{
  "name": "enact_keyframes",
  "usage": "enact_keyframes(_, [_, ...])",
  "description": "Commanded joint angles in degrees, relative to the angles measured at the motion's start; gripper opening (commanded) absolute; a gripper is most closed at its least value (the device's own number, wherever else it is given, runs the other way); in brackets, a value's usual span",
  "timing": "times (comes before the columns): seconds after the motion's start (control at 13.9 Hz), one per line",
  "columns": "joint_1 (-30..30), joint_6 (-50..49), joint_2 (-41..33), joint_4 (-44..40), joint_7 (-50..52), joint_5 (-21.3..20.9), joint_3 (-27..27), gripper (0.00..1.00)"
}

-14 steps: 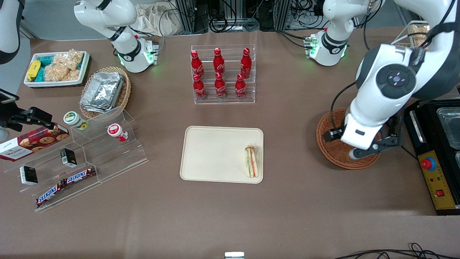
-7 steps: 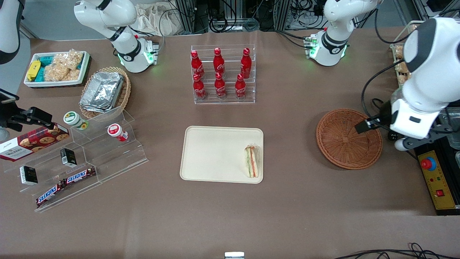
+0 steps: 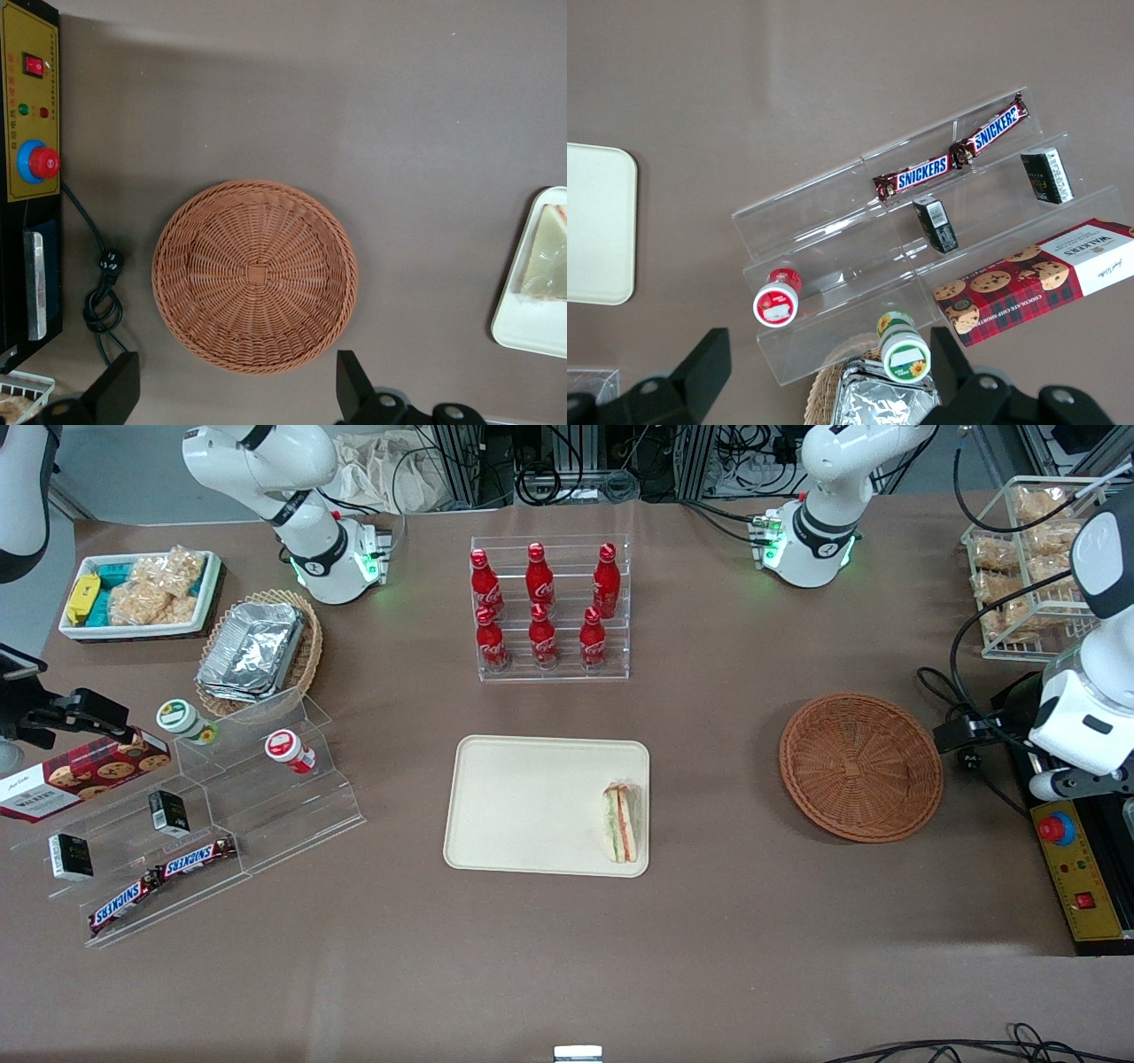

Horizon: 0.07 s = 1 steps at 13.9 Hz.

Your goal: Place sandwich from basket to tray

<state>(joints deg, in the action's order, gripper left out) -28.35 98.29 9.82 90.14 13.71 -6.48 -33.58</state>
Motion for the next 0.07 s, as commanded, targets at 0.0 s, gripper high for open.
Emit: enact_keyframes(0.0, [-0.21,-1.08,2.83,-3.91,-0.79,0.68,-0.52,1.0])
